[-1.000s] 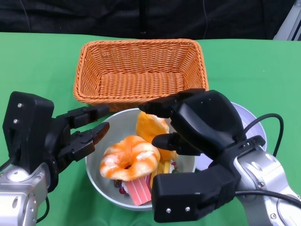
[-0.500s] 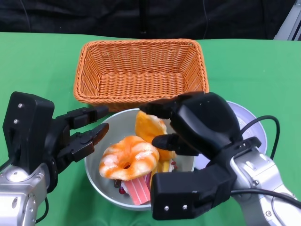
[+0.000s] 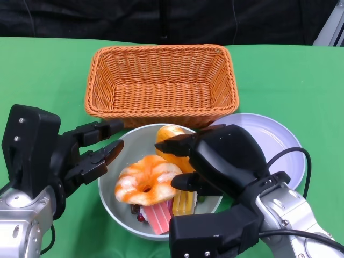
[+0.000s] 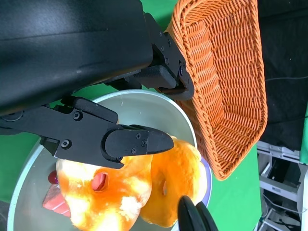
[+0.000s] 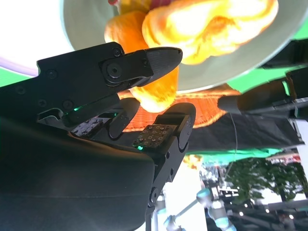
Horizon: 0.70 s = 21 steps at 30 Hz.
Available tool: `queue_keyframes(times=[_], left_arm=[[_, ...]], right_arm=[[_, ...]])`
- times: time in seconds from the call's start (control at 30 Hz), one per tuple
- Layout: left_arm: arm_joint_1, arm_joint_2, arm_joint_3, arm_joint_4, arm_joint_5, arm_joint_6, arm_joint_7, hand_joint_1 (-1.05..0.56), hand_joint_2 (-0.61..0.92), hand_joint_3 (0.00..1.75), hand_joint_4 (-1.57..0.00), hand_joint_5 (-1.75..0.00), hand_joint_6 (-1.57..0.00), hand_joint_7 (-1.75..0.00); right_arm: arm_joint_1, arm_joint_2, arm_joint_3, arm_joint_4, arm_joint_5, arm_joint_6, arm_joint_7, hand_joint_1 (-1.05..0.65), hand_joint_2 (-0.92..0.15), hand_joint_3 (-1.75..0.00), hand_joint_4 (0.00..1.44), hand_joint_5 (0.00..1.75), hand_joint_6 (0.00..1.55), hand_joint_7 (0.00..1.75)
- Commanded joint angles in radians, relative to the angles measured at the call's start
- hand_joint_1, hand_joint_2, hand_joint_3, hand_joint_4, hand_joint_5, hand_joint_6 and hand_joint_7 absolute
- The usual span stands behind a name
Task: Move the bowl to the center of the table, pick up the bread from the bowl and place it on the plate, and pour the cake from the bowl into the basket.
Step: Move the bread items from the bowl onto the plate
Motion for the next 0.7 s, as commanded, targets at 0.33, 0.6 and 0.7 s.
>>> queue_keyframes(times=[0.33,0.6,0.7], left_arm=[[0.004,0.021,-0.017,-0.023,0.010,-0.009,-0.012,-0.47,0.92,0.36,-0.32,-0.50,-0.60,-0.01],[0.004,0.030,-0.019,-0.022,0.001,-0.006,-0.016,-0.49,0.92,0.33,-0.31,-0.47,-0.58,0.00],[0.007,0.029,-0.018,-0.029,-0.001,-0.001,-0.012,-0.49,0.92,0.32,-0.32,-0.46,-0.59,0.00]], right_arm=[[-0.037,-0.030,-0.022,0.125,0.046,-0.014,-0.061,-0.53,-0.92,-0.10,0.82,0.08,0.75,0.02],[-0.056,-0.044,-0.025,0.170,0.068,-0.029,-0.097,-0.52,-0.92,-0.10,0.82,0.08,0.76,0.01],[-0.053,-0.046,-0.024,0.171,0.072,-0.028,-0.101,-0.52,-0.92,-0.09,0.82,0.08,0.76,0.01]])
